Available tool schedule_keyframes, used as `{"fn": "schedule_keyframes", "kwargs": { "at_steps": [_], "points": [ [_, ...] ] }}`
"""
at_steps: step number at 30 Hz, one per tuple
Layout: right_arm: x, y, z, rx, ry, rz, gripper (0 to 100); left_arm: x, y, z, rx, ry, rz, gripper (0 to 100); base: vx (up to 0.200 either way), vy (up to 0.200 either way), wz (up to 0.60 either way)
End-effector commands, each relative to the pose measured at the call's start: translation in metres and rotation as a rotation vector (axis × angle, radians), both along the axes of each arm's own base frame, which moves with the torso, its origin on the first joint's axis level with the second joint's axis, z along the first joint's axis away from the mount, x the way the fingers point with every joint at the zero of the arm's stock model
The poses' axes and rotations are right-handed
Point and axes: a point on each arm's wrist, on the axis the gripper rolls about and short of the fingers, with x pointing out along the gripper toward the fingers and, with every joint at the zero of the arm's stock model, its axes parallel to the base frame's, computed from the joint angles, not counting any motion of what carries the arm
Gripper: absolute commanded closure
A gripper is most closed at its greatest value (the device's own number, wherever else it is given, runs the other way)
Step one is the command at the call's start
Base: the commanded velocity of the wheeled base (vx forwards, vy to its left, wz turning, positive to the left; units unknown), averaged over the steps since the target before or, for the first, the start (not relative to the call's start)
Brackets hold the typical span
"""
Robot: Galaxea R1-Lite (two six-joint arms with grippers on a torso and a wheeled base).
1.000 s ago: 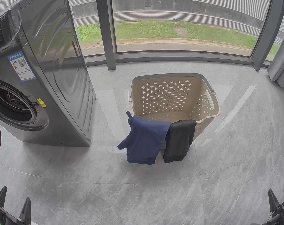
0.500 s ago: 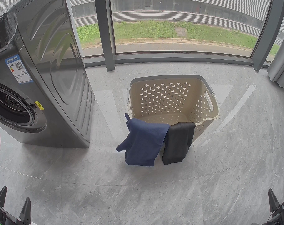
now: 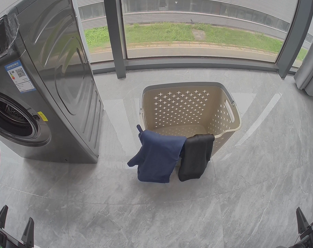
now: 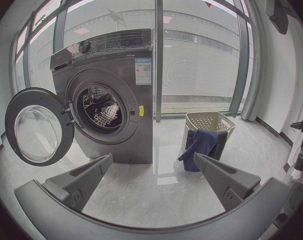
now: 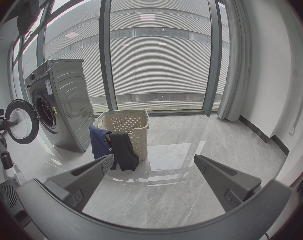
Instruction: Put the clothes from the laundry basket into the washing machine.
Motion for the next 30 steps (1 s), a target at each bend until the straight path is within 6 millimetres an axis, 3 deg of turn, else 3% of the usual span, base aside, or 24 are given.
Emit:
{"fn": "schedule_keyframes", "kwargs": {
  "at_steps": [1,8,17,25,28,29,30],
  "points": [
    [0.000,0.000,-0.005,0.001,0.001,0.000,0,0.001,0.000,-0.005,0.001,0.009,-0.001,0,0.000,-0.200,0.00],
    [0.000,0.000,-0.005,-0.002,0.002,0.000,0,0.001,0.000,-0.005,0.000,0.009,0.001,0,0.000,-0.200,0.00],
    [0.000,0.000,-0.004,-0.001,-0.001,0.000,0,0.001,0.000,-0.005,0.003,0.009,-0.001,0,0.000,0.000,0.00],
    [0.000,0.000,-0.004,0.002,-0.003,-0.005,0,0.001,0.000,-0.005,0.000,0.009,0.001,0,0.200,0.000,0.00],
    [-0.004,0.000,0.010,0.003,-0.075,-0.008,0,0.001,0.000,-0.005,0.003,0.009,0.001,0,0.200,0.000,0.00],
    [-0.013,0.000,0.039,0.014,-0.177,0.001,0,0.001,0.000,-0.005,0.004,0.009,0.002,0,0.200,0.000,0.00],
    [-0.012,-0.001,0.050,0.027,-0.170,0.014,0,0.001,0.000,-0.005,0.006,0.009,0.001,0,0.000,0.000,0.00]
  ]
}}
